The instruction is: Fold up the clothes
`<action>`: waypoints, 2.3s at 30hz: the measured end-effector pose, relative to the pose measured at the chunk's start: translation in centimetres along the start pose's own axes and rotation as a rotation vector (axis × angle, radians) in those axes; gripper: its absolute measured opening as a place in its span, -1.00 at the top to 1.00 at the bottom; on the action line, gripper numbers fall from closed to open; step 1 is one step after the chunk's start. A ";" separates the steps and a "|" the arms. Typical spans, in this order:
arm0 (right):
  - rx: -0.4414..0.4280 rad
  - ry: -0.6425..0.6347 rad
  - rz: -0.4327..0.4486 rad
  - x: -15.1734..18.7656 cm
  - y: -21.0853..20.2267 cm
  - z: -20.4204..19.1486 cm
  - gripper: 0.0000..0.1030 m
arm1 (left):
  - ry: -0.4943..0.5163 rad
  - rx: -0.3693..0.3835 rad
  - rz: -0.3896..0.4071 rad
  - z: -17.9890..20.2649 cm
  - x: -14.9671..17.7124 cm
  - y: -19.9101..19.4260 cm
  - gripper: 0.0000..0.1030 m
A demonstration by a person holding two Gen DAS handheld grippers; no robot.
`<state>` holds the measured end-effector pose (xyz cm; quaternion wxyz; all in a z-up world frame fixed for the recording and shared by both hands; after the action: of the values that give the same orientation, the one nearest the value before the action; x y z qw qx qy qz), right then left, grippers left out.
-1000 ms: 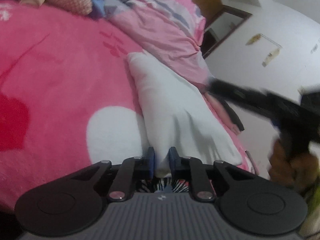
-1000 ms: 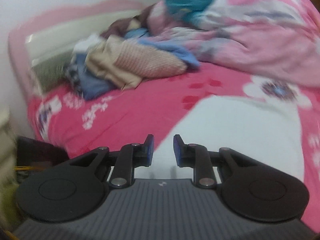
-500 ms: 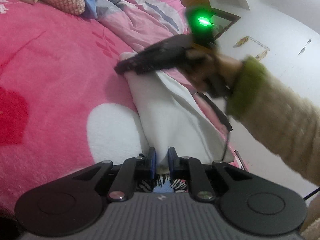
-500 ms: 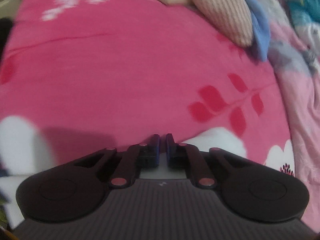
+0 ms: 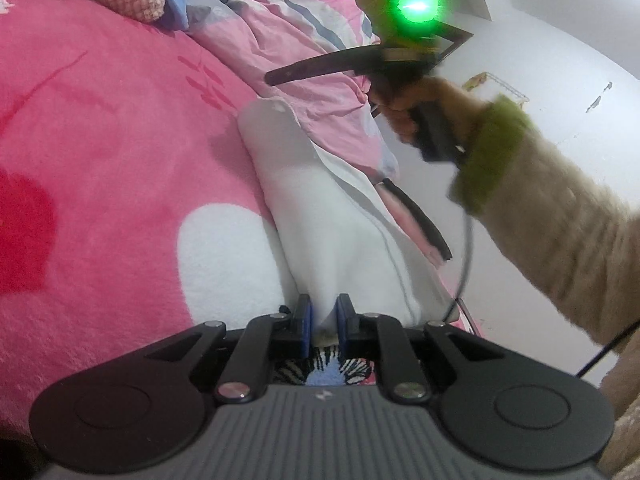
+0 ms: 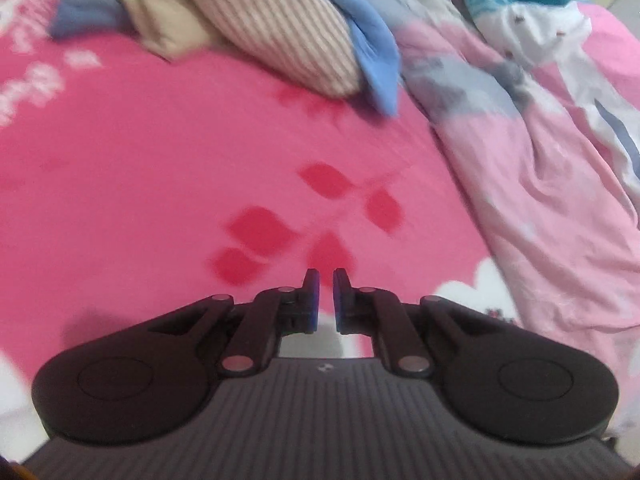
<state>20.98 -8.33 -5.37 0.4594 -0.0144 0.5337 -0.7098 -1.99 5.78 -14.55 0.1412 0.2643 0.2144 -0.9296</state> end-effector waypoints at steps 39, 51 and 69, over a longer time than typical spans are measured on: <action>-0.093 1.105 0.515 34.3 -18.2 -5.9 0.53 | 0.500 -0.361 0.090 11.6 -5.8 10.2 -0.61; -0.207 1.261 0.582 37.0 -16.6 -4.8 0.55 | 0.898 -0.153 -0.151 18.9 5.6 15.2 -0.61; -0.572 1.487 0.613 36.3 -12.7 -3.1 0.52 | 1.050 -0.193 -0.135 19.5 7.0 16.8 0.75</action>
<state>-9.60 -30.12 -13.98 0.1399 0.4849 0.8357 -0.2168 -9.78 -19.03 -8.87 -0.0212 0.6649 0.3571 -0.6557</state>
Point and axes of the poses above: each gripper's, at about its wrist camera, not at the fingertips, and y roughly the way its jaws point, z to its right, x to its underside, the point moved 8 cm from there along y, roughly the way its jaws point, and after that the axes turned 6 degrees about -y, right-handed, at the moved point
